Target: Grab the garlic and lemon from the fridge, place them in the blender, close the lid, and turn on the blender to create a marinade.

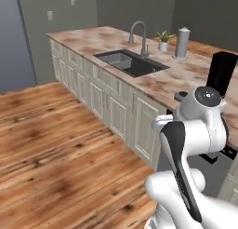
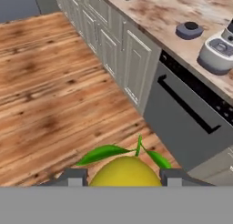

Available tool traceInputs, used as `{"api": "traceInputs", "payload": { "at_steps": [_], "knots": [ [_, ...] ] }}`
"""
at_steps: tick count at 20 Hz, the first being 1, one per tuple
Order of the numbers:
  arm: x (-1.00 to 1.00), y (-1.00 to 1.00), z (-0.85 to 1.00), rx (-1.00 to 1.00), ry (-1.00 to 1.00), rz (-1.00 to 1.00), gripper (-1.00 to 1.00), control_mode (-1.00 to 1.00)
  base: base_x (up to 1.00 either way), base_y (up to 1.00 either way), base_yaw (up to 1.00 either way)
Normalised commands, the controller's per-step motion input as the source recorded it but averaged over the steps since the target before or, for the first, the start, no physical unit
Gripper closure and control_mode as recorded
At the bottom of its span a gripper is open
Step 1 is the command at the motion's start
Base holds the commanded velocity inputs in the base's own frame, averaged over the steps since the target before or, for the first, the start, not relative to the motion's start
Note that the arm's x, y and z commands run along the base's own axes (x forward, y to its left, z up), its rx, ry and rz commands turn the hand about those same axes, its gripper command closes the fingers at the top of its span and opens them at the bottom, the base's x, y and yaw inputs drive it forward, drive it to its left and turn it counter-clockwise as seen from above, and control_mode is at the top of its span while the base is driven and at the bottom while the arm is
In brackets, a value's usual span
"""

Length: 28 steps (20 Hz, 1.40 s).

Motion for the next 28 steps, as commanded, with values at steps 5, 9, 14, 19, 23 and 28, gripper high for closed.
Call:
{"api": "traceInputs", "payload": {
  "at_steps": [5, 9, 14, 19, 23, 28],
  "knots": [
    [0.00, 0.00, 0.00, 0.00, 0.00, 0.00, 1.00, 1.00, 0.55, 0.25, -0.77],
    [0.00, 0.00, 0.00, 0.00, 0.00, 0.00, 1.00, 1.00, 0.67, 0.42, -0.74],
    [0.00, 0.00, 0.00, 0.00, 0.00, 0.00, 1.00, 1.00, 0.97, 0.49, -0.64],
    [0.00, 0.00, 0.00, 0.00, 0.00, 0.00, 1.00, 1.00, 0.83, 0.21, -0.51],
    [0.00, 0.00, 0.00, 0.00, 0.00, 0.00, 1.00, 1.00, 0.71, 0.11, -0.37],
    [0.00, 0.00, 0.00, 0.00, 0.00, 0.00, 1.00, 1.00, 0.35, 0.07, -0.23]
  ]
}}
